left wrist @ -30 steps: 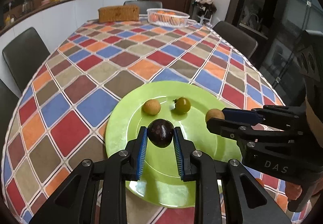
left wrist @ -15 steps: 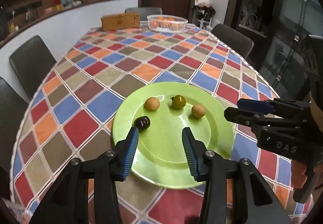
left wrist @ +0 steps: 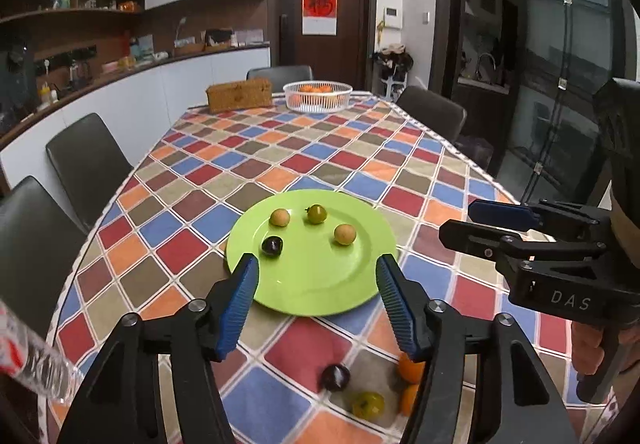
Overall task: Organize fruits
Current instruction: 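Withdraw both tools from the plate toward the oranges, then grasp an orange with the left tool while the right tool grasps another orange, then carry both held oranges over the green plate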
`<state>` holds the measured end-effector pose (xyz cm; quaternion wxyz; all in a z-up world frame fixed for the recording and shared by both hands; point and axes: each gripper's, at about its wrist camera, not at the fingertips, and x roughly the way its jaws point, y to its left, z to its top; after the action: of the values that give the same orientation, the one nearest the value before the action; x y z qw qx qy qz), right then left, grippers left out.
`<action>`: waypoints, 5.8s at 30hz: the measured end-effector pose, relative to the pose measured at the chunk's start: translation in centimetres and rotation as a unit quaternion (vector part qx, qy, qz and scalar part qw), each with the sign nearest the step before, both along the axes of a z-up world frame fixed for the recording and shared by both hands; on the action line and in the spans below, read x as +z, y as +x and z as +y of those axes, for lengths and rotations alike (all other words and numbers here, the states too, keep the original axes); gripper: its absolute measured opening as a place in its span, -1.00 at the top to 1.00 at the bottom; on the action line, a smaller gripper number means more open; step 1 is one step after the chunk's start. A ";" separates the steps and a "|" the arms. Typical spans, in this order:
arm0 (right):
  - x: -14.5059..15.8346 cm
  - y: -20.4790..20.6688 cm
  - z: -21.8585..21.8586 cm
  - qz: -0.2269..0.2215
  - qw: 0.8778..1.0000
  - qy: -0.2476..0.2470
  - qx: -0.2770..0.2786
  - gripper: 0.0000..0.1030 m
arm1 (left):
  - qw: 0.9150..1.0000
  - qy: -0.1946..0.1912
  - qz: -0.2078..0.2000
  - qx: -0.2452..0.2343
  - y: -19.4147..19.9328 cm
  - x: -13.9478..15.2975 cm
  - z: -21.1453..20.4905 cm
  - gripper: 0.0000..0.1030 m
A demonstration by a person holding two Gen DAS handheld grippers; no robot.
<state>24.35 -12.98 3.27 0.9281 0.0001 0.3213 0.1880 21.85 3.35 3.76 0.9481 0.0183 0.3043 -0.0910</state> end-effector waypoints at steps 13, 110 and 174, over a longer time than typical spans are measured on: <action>0.4 -7.3 -1.2 -0.040 0.999 -0.025 0.016 0.10 | 1.000 0.003 -0.018 0.010 -7.2 -0.5 -2.1 -0.21; -8.7 -7.4 -1.7 0.055 0.994 -0.050 0.084 0.35 | 0.996 0.000 0.055 -0.071 -7.3 -7.8 -6.1 0.43; -6.6 11.4 5.0 0.089 0.995 -0.051 0.019 0.35 | 0.997 -0.012 0.072 0.004 12.1 -7.8 2.5 0.43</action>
<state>35.73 -7.97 -3.37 0.8910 -0.0369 0.4118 0.1876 33.97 5.82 -4.04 0.9242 -0.0009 0.3707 -0.0920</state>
